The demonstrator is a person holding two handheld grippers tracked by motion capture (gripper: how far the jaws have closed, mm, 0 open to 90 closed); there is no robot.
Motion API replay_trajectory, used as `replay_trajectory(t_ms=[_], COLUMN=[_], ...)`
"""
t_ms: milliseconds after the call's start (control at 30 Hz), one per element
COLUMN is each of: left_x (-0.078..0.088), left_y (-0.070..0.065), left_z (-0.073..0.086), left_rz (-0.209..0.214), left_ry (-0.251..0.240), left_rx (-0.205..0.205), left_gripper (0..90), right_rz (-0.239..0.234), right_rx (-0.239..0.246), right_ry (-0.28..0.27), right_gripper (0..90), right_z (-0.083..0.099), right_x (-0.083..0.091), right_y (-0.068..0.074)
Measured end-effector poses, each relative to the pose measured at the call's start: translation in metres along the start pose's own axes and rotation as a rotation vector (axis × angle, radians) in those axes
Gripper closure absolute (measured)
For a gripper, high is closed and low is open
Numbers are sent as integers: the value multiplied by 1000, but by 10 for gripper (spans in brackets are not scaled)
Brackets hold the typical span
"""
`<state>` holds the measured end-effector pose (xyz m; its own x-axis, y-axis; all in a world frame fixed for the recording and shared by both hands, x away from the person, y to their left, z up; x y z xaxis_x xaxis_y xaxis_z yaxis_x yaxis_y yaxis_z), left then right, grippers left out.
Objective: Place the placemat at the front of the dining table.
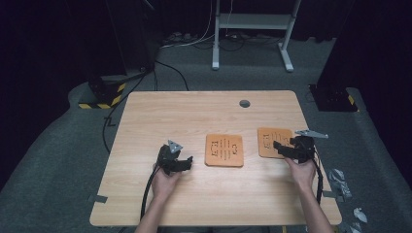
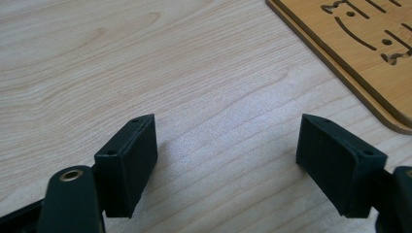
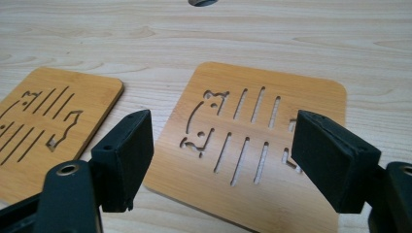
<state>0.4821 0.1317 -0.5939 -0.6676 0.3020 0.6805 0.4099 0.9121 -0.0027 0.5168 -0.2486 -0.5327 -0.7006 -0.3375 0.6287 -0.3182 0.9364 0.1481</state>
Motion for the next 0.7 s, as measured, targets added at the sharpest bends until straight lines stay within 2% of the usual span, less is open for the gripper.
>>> replay_trajectory(t_ms=[233, 300, 700], left_x=[0, 0, 0], left_y=[0, 0, 0], left_z=[0, 0, 0], left_rz=[0, 1, 0], left_ry=[0, 0, -2], left_rx=[0, -1, 0], left_gripper=[229, 229, 229], right_rz=[-11, -14, -49], right_rx=[21, 11, 27], right_ry=[-20, -22, -48], right_gripper=[250, 254, 272], right_z=[0, 1, -2], right_x=[8, 10, 19], right_y=[6, 9, 22])
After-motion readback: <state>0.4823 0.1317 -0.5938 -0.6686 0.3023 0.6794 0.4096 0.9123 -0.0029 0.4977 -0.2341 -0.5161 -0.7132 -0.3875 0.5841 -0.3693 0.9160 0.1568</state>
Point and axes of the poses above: each handheld gripper's, and its own axes: x roughly backward along the jaws, z roughly out of its underside, y roughly to its left, the point moved 10 cm from there along -x, roughly forward along the jaws, and after that the axes turned 1 degree about y, right-handed, at the moved point
